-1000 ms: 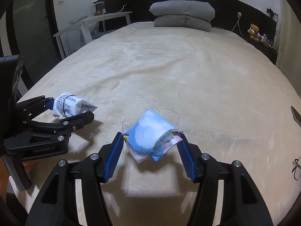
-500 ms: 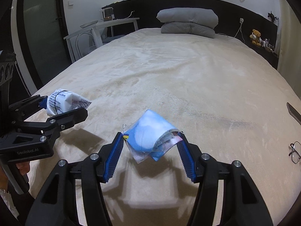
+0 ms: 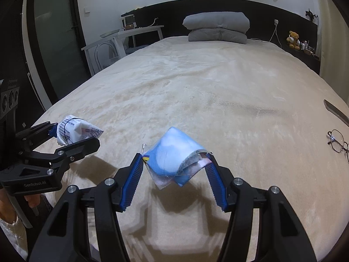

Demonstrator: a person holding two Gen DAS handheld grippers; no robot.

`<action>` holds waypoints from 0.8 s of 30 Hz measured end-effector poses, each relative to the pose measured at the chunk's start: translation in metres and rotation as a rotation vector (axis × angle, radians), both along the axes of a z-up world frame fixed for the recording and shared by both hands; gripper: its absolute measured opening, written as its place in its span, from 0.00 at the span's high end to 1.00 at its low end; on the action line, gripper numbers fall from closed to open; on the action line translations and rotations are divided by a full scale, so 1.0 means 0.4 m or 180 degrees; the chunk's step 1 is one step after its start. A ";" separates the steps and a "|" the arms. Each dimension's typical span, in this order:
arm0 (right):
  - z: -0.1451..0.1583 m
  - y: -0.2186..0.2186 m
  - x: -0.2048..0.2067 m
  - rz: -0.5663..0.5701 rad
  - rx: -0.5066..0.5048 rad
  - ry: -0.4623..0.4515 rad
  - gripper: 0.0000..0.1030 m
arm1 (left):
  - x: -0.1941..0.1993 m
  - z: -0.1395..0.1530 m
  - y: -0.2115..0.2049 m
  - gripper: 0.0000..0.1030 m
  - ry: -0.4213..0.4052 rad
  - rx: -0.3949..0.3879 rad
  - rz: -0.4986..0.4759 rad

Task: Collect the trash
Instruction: 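Carry the white and blue packets off the bed down over the trash bag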

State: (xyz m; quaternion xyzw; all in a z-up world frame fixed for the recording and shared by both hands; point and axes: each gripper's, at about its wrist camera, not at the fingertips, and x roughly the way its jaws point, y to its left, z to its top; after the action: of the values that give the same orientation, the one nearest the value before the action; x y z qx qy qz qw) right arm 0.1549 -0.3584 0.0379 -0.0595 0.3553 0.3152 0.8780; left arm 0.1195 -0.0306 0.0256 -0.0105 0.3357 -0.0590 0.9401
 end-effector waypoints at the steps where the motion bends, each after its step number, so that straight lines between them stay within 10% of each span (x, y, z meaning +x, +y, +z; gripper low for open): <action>1: 0.001 -0.006 -0.014 0.0014 0.0003 -0.0013 0.44 | -0.012 -0.003 -0.002 0.31 0.0000 0.0009 0.0005; 24: -0.076 -0.088 -0.331 0.0220 -0.0168 0.0132 0.44 | -0.317 -0.093 -0.086 0.31 0.0183 0.0063 -0.0112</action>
State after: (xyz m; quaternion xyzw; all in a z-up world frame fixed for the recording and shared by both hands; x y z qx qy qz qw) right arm 0.0224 -0.3936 0.0076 -0.0884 0.3793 0.3369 0.8572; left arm -0.0074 -0.0651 -0.0114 0.0030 0.3632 -0.0720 0.9289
